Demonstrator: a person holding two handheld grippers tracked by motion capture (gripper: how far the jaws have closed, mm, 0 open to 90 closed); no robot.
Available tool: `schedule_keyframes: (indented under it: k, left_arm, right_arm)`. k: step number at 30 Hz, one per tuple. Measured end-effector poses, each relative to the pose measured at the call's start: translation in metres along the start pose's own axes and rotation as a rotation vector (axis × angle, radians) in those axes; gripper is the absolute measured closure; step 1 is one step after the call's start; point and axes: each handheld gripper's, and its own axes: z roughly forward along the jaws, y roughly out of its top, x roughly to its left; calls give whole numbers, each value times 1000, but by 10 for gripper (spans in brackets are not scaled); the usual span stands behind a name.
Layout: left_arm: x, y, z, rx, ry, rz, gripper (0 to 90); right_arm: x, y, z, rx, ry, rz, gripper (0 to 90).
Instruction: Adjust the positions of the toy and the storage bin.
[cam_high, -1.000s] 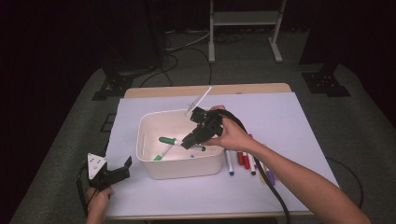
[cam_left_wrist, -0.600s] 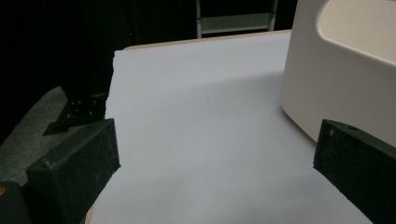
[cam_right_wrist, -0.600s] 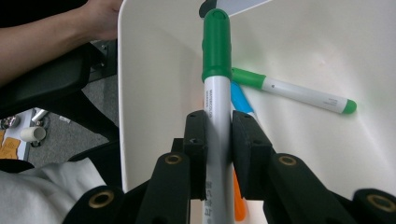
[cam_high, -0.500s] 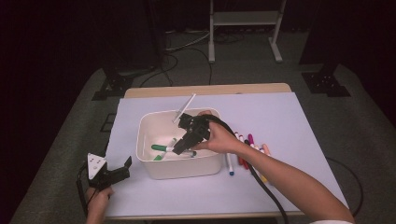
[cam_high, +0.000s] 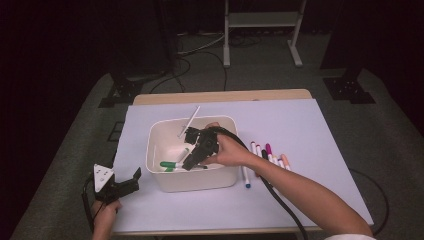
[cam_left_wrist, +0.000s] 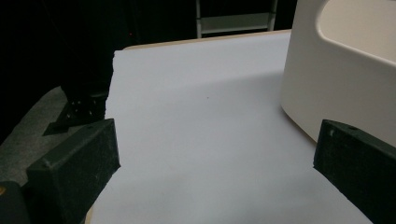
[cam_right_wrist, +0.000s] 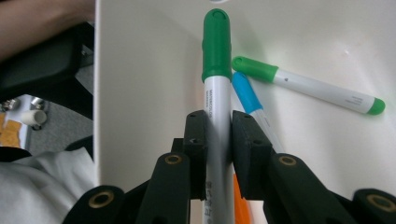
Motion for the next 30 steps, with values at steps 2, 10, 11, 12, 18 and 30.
schedule_keyframes:
  k: [2, 10, 11, 12, 18, 30]
  left_arm:
    - [0, 0, 0, 1, -1, -1, 0]
    - [0, 0, 0, -3, 0, -3, 0]
    - [0, 0, 0, -3, -1, -4, 0]
    - [0, 0, 0, -3, -1, -4, 0]
    - [0, 0, 0, -2, 2, -3, 0]
    - [-1, 0, 0, -1, 2, 1, 0]
  right_arm:
    - [1, 0, 3, 12, 7, -6, 749]
    - [9, 2, -13, -31, 2, -4, 667]
    - [10, 0, -18, -41, 1, -5, 649]
    - [11, -2, -25, -52, -4, -3, 626]
    - [11, -23, -61, -124, -33, 29, 574]
    - [10, -90, -124, -252, -135, 140, 528]
